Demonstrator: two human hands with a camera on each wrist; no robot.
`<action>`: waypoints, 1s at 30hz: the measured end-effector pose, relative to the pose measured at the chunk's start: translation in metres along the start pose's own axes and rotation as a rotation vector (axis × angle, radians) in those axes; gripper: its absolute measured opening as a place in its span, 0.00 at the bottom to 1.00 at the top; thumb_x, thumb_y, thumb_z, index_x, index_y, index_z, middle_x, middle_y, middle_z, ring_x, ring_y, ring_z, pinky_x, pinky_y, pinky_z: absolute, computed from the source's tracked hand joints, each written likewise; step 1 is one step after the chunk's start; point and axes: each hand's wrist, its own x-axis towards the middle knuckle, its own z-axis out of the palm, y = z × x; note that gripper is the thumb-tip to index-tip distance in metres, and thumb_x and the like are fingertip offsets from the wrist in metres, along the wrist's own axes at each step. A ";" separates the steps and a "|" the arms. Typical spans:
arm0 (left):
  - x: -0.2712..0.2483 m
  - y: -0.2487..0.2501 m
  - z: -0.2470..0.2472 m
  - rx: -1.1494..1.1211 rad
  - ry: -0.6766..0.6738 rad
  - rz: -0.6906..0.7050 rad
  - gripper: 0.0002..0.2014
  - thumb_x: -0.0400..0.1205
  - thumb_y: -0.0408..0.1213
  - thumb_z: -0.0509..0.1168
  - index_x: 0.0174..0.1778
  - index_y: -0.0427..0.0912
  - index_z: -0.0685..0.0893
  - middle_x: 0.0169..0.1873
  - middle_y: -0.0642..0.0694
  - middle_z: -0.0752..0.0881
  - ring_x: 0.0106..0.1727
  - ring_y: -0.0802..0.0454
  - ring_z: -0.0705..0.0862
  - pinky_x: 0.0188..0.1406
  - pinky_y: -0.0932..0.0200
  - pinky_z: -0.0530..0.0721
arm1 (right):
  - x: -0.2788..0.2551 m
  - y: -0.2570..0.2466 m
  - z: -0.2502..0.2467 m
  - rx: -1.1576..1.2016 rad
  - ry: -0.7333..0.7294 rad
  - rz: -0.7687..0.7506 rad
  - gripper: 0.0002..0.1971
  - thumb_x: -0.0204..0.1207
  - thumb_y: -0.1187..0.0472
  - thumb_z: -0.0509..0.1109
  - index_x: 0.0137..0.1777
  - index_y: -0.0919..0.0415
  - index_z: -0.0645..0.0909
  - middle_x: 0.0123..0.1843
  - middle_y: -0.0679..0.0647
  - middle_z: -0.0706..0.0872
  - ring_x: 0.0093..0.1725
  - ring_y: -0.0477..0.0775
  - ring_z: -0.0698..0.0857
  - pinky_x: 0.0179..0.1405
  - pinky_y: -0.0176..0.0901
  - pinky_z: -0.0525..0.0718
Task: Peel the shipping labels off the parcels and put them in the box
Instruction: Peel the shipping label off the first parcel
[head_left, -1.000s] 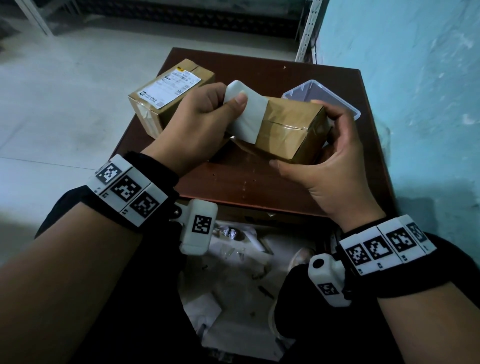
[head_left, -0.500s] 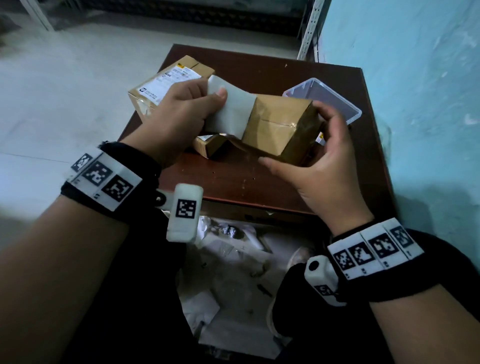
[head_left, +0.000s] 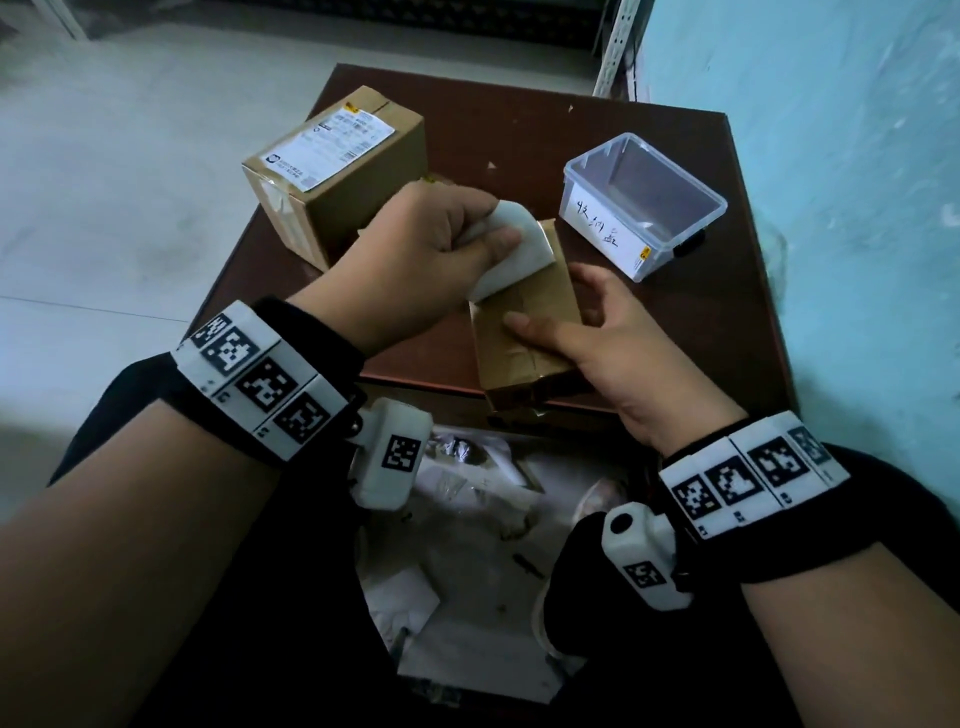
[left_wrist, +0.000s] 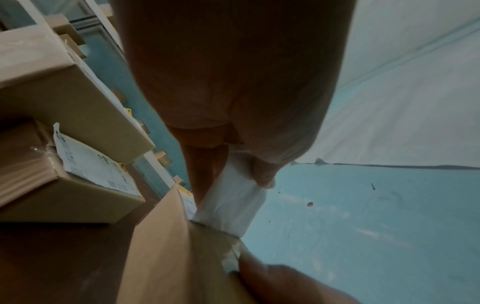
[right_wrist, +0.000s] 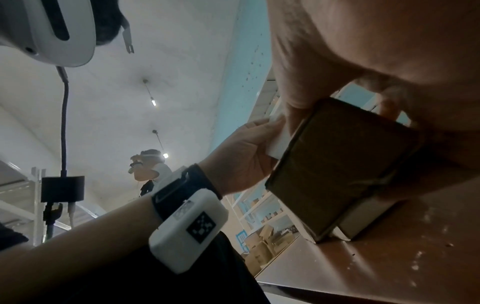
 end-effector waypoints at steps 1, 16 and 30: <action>0.000 -0.002 0.000 -0.014 0.006 -0.015 0.23 0.88 0.39 0.69 0.29 0.37 0.72 0.25 0.52 0.65 0.26 0.59 0.65 0.28 0.66 0.63 | 0.001 0.000 -0.001 -0.016 0.012 -0.008 0.37 0.73 0.60 0.89 0.79 0.48 0.76 0.61 0.54 0.94 0.51 0.50 0.97 0.46 0.48 0.95; 0.012 -0.025 0.020 -0.747 0.186 -0.717 0.05 0.86 0.31 0.73 0.45 0.38 0.91 0.43 0.38 0.95 0.46 0.44 0.94 0.47 0.47 0.94 | 0.011 -0.013 -0.015 -0.139 -0.007 0.002 0.41 0.78 0.71 0.81 0.89 0.50 0.73 0.70 0.48 0.89 0.64 0.47 0.91 0.67 0.49 0.91; 0.019 -0.034 0.023 -0.769 0.292 -0.815 0.06 0.86 0.31 0.73 0.42 0.39 0.88 0.38 0.41 0.92 0.36 0.51 0.92 0.40 0.52 0.94 | 0.019 -0.008 -0.015 -0.131 -0.007 0.014 0.43 0.77 0.72 0.82 0.91 0.51 0.72 0.68 0.49 0.93 0.66 0.51 0.92 0.74 0.58 0.88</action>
